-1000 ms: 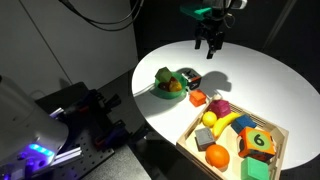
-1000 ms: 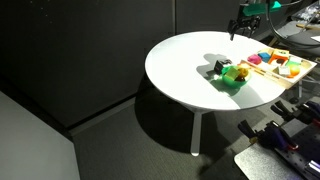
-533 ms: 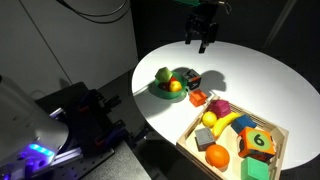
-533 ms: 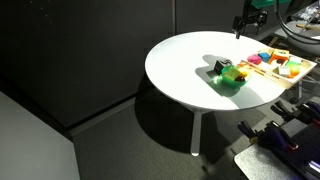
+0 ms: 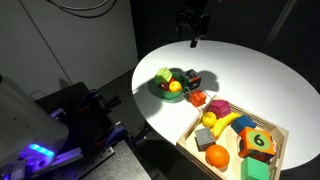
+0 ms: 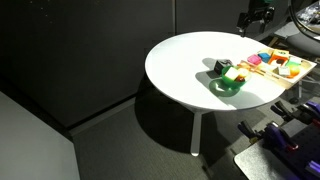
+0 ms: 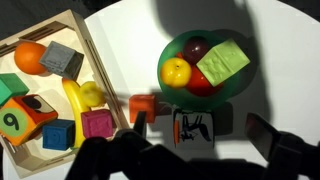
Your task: Move the orange block from the bowl to the table
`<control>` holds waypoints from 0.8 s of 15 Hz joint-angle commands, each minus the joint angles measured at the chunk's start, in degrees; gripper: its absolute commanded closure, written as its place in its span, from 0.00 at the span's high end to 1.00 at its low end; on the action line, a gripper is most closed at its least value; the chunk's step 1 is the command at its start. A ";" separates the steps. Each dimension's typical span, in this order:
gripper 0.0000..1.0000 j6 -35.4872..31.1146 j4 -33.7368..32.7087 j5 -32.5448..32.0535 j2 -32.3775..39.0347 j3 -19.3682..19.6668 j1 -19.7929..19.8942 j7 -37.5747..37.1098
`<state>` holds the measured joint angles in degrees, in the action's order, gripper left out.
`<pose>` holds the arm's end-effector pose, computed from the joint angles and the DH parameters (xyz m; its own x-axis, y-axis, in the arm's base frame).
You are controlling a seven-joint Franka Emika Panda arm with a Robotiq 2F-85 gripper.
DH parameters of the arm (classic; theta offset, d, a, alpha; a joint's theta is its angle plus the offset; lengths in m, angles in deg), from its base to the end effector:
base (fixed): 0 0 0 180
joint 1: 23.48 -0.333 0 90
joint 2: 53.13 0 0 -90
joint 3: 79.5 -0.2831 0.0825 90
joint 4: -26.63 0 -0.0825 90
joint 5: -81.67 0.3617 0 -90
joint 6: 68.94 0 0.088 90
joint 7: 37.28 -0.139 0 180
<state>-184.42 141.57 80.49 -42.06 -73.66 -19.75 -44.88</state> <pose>0.5298 -0.0908 0.2969 0.9421 -0.2857 -0.1756 -0.2794 -0.9583 0.0600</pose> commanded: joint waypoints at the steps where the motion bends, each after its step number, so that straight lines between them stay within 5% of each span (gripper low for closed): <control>1: 1.00 -0.26 4.82 -0.94 -5.82 -0.62 -0.21 0.63; 12: 1.00 0.62 10.25 0.88 -18.44 -2.55 -0.27 1.45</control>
<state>-184.42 149.48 80.57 -55.97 -76.10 -19.84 -44.88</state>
